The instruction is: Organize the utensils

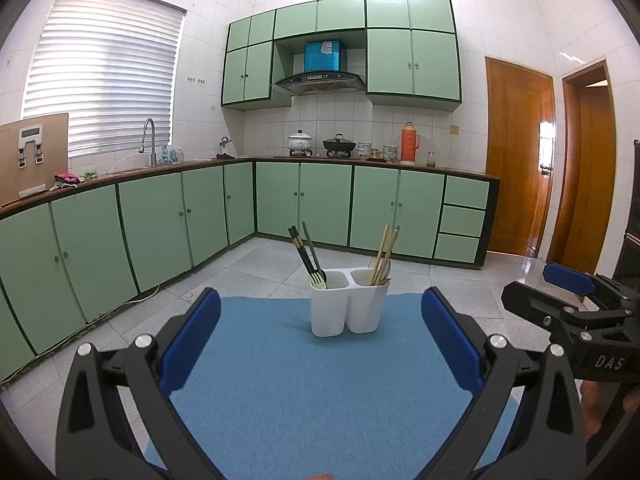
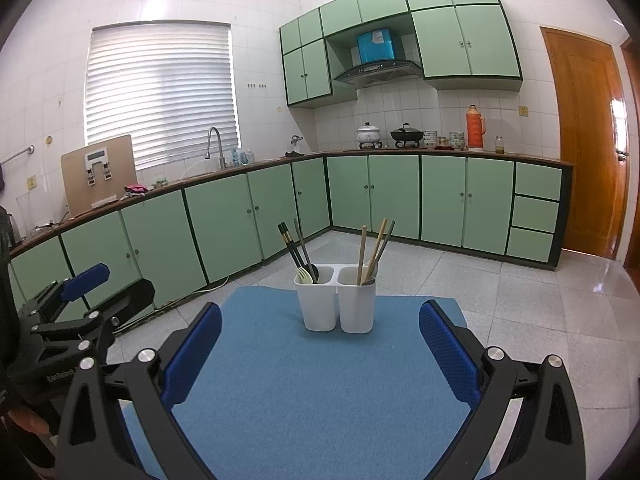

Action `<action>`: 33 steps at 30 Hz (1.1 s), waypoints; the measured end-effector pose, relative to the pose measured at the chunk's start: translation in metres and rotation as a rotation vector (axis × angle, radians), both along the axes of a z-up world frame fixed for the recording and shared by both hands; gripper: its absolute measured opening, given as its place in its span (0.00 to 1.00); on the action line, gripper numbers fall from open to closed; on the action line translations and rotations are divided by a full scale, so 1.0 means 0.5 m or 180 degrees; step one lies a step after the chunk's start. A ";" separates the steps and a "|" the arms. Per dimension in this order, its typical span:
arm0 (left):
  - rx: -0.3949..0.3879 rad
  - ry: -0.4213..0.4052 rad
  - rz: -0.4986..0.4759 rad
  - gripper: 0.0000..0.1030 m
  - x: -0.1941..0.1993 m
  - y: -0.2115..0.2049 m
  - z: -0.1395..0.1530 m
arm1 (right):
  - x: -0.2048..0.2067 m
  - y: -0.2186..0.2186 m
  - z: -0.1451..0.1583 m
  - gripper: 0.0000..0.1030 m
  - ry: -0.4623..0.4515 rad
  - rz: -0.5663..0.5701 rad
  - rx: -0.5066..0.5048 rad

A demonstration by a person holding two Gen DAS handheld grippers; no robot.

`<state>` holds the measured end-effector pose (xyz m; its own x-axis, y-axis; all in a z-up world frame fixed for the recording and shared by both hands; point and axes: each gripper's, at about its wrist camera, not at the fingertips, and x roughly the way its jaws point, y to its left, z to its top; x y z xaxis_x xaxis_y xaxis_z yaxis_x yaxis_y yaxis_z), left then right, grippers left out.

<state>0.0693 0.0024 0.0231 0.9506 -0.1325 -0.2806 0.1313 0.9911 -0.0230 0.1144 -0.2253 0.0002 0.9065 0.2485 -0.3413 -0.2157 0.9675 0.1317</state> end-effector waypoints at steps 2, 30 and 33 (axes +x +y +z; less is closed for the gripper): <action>-0.0001 -0.0001 0.0000 0.94 0.002 0.000 0.000 | 0.000 0.000 0.000 0.94 0.0001 0.0002 0.0000; -0.0010 0.0004 0.0014 0.94 0.009 0.002 0.000 | 0.004 0.003 0.002 0.94 0.0003 0.0011 -0.0008; -0.0002 0.0003 0.0013 0.94 0.009 0.002 0.000 | 0.004 0.004 0.001 0.94 0.0006 0.0010 -0.0009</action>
